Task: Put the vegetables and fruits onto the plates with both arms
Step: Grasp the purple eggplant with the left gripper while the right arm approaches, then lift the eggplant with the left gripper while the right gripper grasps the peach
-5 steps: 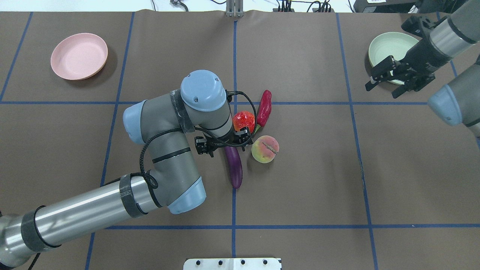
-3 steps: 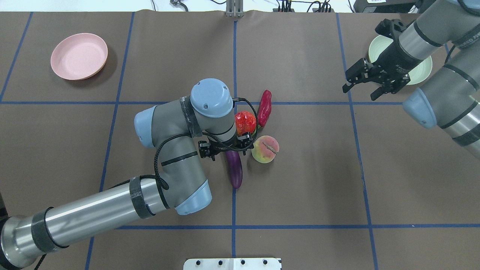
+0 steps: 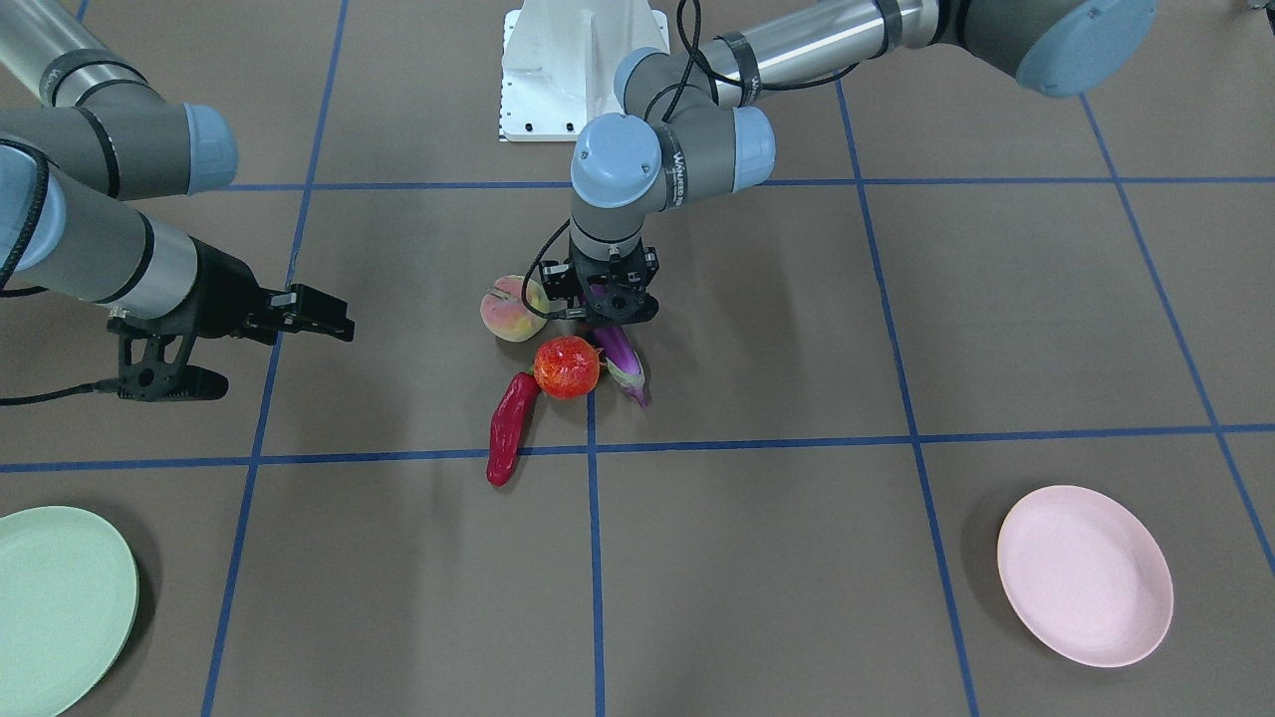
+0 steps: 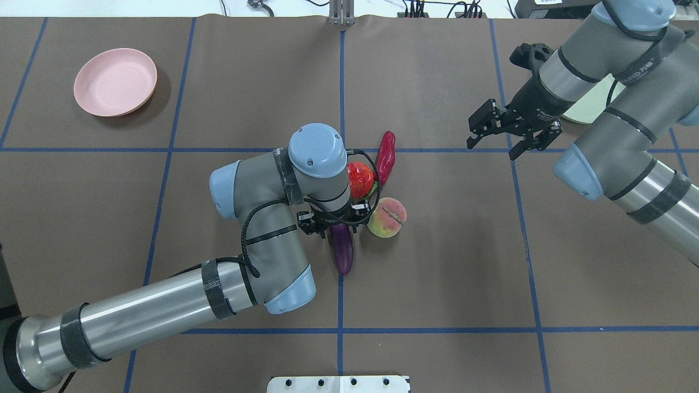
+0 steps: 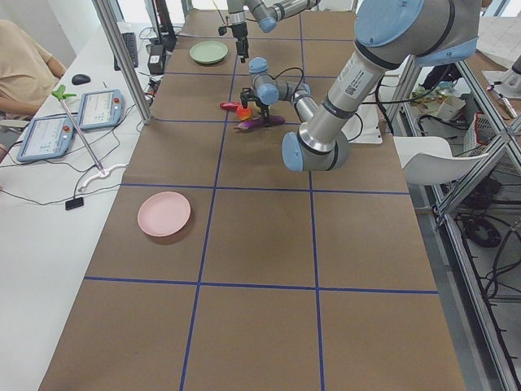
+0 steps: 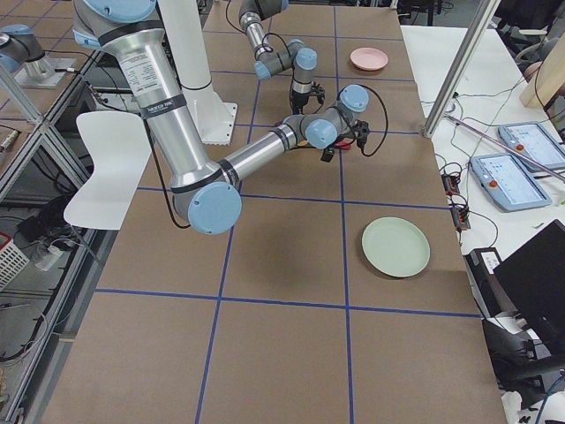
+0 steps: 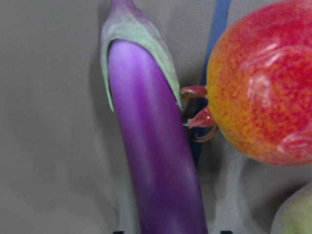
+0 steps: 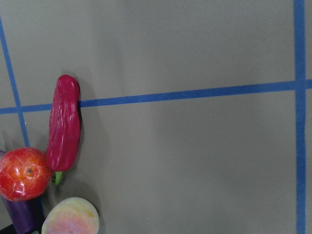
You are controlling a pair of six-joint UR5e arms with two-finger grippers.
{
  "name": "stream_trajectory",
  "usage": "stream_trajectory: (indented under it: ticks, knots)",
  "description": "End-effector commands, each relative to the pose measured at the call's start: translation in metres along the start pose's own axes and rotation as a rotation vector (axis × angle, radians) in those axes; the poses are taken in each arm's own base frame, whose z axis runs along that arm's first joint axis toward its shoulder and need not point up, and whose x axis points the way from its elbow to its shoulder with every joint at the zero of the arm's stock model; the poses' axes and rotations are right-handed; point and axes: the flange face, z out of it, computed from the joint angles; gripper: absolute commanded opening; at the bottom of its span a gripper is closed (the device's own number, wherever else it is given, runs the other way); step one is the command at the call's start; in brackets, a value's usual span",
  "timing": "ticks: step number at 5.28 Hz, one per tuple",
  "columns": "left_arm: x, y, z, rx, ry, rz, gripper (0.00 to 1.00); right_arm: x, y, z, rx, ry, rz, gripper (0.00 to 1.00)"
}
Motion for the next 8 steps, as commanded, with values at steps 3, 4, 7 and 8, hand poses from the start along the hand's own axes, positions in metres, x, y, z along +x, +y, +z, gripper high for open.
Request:
stream_trajectory:
  ticks: [3,4,7,8]
  knots:
    - [-0.099,-0.108,-0.118,0.010,0.046,-0.162,0.00,-0.077,0.053,0.067,0.046,-0.034,0.060,1.00]
    - [-0.144,-0.137,-0.143,0.027,0.055,-0.134,0.00,-0.097,0.067,0.088,0.103,-0.050,0.088,1.00]
    - [-0.161,-0.142,-0.136,0.026,0.039,-0.119,0.00,-0.127,0.093,0.138,0.261,-0.063,0.076,1.00]
    - [-0.159,-0.141,-0.136,0.024,0.042,-0.117,0.00,-0.129,0.098,0.145,0.263,-0.062,0.067,1.00]
